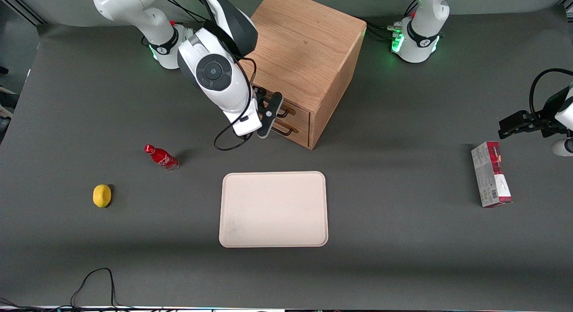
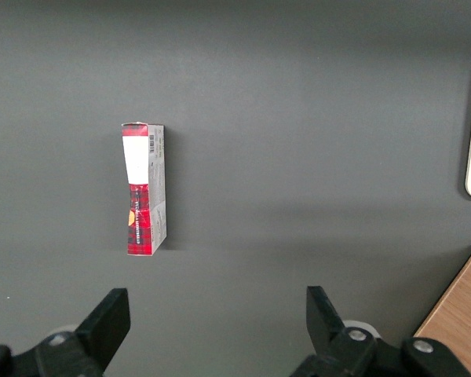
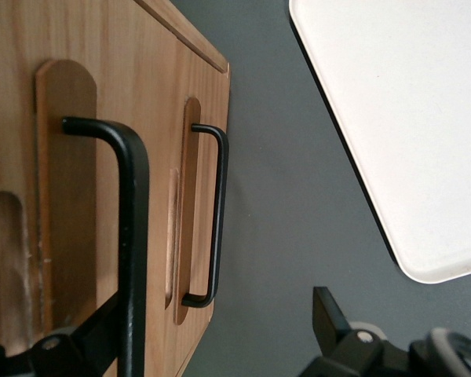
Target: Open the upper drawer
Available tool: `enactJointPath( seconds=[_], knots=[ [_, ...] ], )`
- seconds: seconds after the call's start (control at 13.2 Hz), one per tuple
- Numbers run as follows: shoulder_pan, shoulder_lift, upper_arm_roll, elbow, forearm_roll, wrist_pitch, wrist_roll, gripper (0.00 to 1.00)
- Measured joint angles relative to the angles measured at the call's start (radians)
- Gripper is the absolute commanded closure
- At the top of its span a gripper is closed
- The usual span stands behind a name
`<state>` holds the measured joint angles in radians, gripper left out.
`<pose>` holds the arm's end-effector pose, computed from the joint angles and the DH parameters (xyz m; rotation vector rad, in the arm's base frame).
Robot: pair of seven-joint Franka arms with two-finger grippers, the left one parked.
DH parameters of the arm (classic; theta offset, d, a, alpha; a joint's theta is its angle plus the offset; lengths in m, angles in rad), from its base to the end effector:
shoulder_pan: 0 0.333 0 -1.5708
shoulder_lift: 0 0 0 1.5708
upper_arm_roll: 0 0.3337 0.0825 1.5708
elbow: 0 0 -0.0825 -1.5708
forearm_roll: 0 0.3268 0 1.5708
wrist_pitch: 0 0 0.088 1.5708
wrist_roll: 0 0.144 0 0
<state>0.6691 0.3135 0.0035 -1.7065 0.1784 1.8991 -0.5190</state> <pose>0.4437 0.3776 0.4054 -2.5208 -1.5867 0.1987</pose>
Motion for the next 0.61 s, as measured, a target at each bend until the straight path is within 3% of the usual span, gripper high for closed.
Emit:
enactJointPath(
  seconds=[0.61],
  knots=[
    [-0.003,0.029,-0.014,0.008,-0.012,0.034,0.0,0.0]
  ],
)
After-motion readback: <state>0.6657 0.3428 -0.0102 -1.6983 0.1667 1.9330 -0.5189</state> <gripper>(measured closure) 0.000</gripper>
